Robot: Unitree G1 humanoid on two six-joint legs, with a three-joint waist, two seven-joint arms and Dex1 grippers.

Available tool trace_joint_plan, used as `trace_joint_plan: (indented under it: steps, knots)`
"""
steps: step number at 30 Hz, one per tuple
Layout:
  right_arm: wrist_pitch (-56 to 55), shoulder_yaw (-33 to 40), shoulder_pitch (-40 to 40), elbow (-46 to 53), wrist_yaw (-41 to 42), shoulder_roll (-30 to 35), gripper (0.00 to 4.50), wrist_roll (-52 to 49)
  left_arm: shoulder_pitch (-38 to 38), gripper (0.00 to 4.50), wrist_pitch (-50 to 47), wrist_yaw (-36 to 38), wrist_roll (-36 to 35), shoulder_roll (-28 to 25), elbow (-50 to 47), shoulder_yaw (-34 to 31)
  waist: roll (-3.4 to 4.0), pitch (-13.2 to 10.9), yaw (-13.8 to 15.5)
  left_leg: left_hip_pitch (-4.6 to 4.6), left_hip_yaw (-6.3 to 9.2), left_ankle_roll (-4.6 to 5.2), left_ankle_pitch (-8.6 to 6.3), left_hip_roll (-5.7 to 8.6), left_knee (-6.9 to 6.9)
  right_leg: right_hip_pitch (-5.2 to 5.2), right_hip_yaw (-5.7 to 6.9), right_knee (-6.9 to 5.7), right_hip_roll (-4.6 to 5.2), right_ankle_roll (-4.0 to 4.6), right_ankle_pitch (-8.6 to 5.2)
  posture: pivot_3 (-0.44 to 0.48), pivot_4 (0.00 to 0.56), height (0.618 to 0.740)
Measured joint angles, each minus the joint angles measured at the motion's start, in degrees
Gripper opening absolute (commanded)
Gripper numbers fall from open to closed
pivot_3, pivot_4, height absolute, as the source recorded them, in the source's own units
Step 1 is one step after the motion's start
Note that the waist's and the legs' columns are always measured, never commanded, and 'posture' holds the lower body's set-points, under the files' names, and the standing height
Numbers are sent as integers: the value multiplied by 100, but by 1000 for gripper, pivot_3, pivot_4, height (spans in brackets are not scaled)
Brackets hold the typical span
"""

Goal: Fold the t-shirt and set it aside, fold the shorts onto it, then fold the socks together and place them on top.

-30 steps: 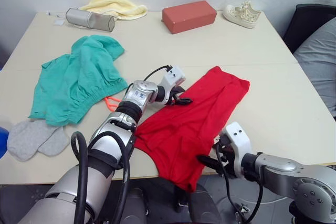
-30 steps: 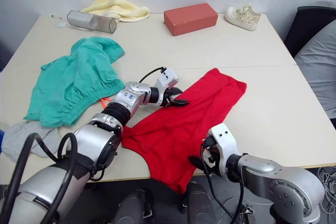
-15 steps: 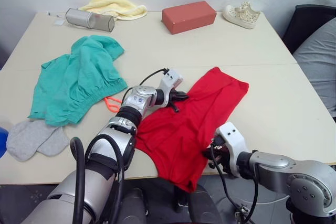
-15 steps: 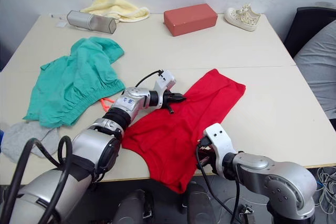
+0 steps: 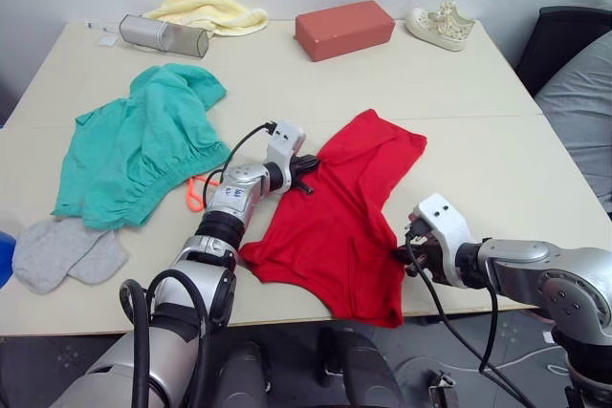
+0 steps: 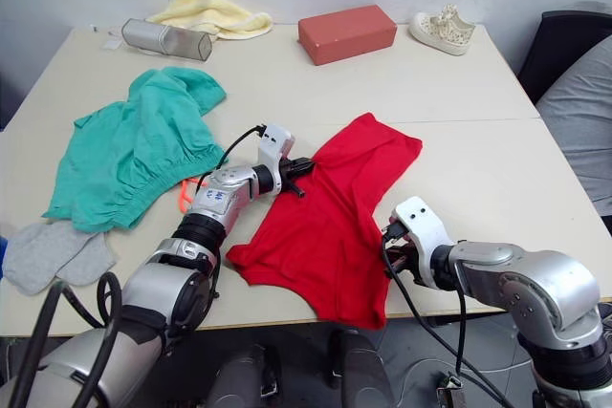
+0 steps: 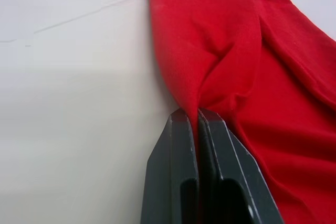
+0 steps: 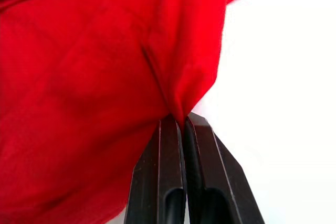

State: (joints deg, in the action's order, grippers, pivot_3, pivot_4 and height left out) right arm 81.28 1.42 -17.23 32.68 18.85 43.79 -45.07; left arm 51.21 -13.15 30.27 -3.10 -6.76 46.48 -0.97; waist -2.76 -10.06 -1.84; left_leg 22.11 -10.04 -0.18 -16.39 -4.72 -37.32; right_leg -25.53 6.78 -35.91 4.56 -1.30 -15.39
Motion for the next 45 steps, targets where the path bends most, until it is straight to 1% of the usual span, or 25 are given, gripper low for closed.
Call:
trace_joint_plan:
  steps: [1, 4, 8, 12, 17, 19, 20, 22, 25, 28, 30, 31, 33, 34, 35, 36, 37, 38, 39, 40, 42, 45]
  knots:
    - [-188, -130, -135, -214, 129, 110, 28, 127, -223, 0, -155, -194, 6, -4, -433, -6, 2, -1, -5, -1, -2, -2, 1, 0, 0, -1, -3, -1, 0, 0, 0, 0, 150, 740]
    - [-684, -332, -364, -671, 402, 278, 28, 480, -660, 0, -559, -606, 8, -9, -1296, -24, 3, -2, 27, 1, -1, -7, 4, 1, -2, -2, 1, -3, 0, 0, 0, 0, 150, 740]
    - [-1314, -632, -414, -1076, 795, 414, 28, 902, -1137, 0, -1053, -980, 30, 42, -2254, 52, 5, -3, 42, 4, -1, -21, 12, 3, -4, -2, 2, -2, 1, 0, 0, 0, 150, 740]
    - [-1881, -794, -442, -1380, 1193, 612, 28, 1258, -1435, 0, -1427, -1263, 41, 70, -2956, 153, 7, -5, 48, 5, -2, -19, 12, 6, -7, -1, 2, -3, 1, -4, 2, 0, 150, 740]
    - [-2461, -769, -264, -1525, 1757, 708, 28, 1443, -1699, 0, -1783, -1307, 24, 16, -3599, 259, 10, -6, 46, 4, 0, -21, 13, 3, -2, -1, 2, 0, 0, -3, 2, 0, 150, 740]
    - [-2775, -722, -71, -1531, 1959, 695, 0, 1447, -1846, 519, -1844, -1286, -25, -10, -3831, 261, 12, -8, 44, 4, 1, -30, 16, 2, 0, -1, 3, 0, 0, -3, 2, 0, 150, 740]
    - [-2891, -645, 11, -1559, 2014, 637, 229, 1445, -1887, 719, -1891, -1249, -93, -22, -3922, 248, 12, -8, 44, 5, 0, -32, 18, 2, -3, -1, 3, 0, 0, -3, 2, 0, 150, 740]
    - [-3107, -482, 131, -1598, 2128, 602, 688, 1447, -1899, 1305, -1891, -1107, -147, -133, -4022, 246, 16, -10, 46, 5, -1, -31, 19, 4, -8, -1, 3, -4, 0, -3, 2, 0, 150, 740]
    - [-3411, -154, 470, -1599, 2426, 725, 1660, 1447, -1942, 2254, -1658, -658, -220, -634, -4229, 245, 20, -11, 48, 2, -1, -25, 15, 4, -8, 0, 2, -5, 0, -2, 2, 0, 150, 740]
    - [-3898, 83, 768, -1596, 2795, 832, 2691, 1489, -2025, 3185, -1345, -228, -280, -972, -4313, 239, 21, -12, 54, 3, 0, -20, 12, 4, -6, 0, 4, -4, -2, -2, 2, 0, 150, 740]
    - [-4482, 299, 1153, -1615, 3192, 1055, 3294, 1630, -2052, 3728, -997, 234, -366, -1282, -4314, 253, 26, -15, 78, 5, 0, -21, 13, 5, -4, -1, 5, 1, -4, -2, 2, 0, 150, 740]
    - [-4952, 446, 1411, -1685, 3459, 1200, 3631, 1772, -2058, 4029, -748, 560, -420, -1521, -4314, 252, 26, -15, 104, 4, -1, -23, 13, 7, -3, -1, 7, 2, -10, -2, 2, 0, 150, 740]
    - [-5769, 705, 1670, -1956, 3819, 1286, 4321, 2042, -2061, 4066, -227, 1081, -463, -1914, -4307, 236, 26, -15, 113, 3, -6, -26, 12, 7, -5, 0, 5, 5, -12, -2, 2, 0, 150, 740]
    - [-6498, 834, 1763, -2206, 4059, 1286, 4456, 2221, -2062, 4066, 350, 1448, -436, -2194, -4275, 309, 27, -16, 115, 2, -10, -26, 12, 12, -5, 0, 5, 4, -15, -2, 2, 0, 150, 740]
    - [-6974, 894, 1801, -2408, 4199, 1292, 4491, 2352, -2065, 4249, 738, 1672, -405, -2373, -4247, 335, 28, -16, 119, -2, -12, -26, 12, 12, -5, 2, 5, 4, -16, -2, 2, 0, 150, 740]
    - [-7772, 902, 1803, -2766, 4375, 1321, 4500, 2589, -2059, 4421, 1304, 1927, -341, -2571, -4101, 368, 28, -16, 122, -5, -13, -24, 12, 12, -6, 3, 4, 4, -15, -2, 2, 0, 150, 740]
    - [-8735, 874, 1789, -3247, 4555, 1404, 4500, 2875, -2050, 4495, 1981, 2162, -244, -2808, -3859, 446, 30, -17, 129, -6, -19, -22, 12, 21, -6, 3, 3, 5, -19, -2, 1, 0, 150, 740]
    - [-9862, 835, 1712, -3975, 4724, 1483, 4500, 3232, -2025, 4495, 2941, 2424, -33, -3130, -3441, 578, 32, -18, 136, -9, -25, -18, 11, 23, -4, 3, 6, 9, -22, -2, 1, 0, 150, 740]
    - [-10544, 816, 1675, -4470, 4801, 1513, 4500, 3451, -2025, 4495, 3541, 2567, 106, -3288, -3142, 635, 37, -22, 146, -11, -31, -15, 10, 24, -2, 4, 3, 19, -18, -1, 0, 0, 150, 740]
    - [-11245, 729, 1585, -4944, 4869, 1515, 4500, 3656, -1997, 4495, 4189, 2674, 223, -3380, -2790, 705, 40, -23, 150, -11, -33, -13, 12, 23, -1, 4, -3, 21, -13, -1, 1, 0, 150, 740]
    - [-12352, 545, 1320, -5530, 4921, 1496, 4500, 3882, -1883, 4495, 5202, 2781, 414, -3395, -2169, 901, 54, -33, 158, -12, -36, -15, 18, 10, -7, 4, -17, 17, -8, -2, 2, 0, 150, 740]
    - [-13421, 338, 974, -6005, 4869, 1469, 4500, 4113, -1636, 4495, 6307, 2816, 612, -3357, -1585, 1150, 54, -34, 150, -16, -42, -21, 22, 5, -16, 6, -27, 13, -5, 1, 5, 0, 150, 740]
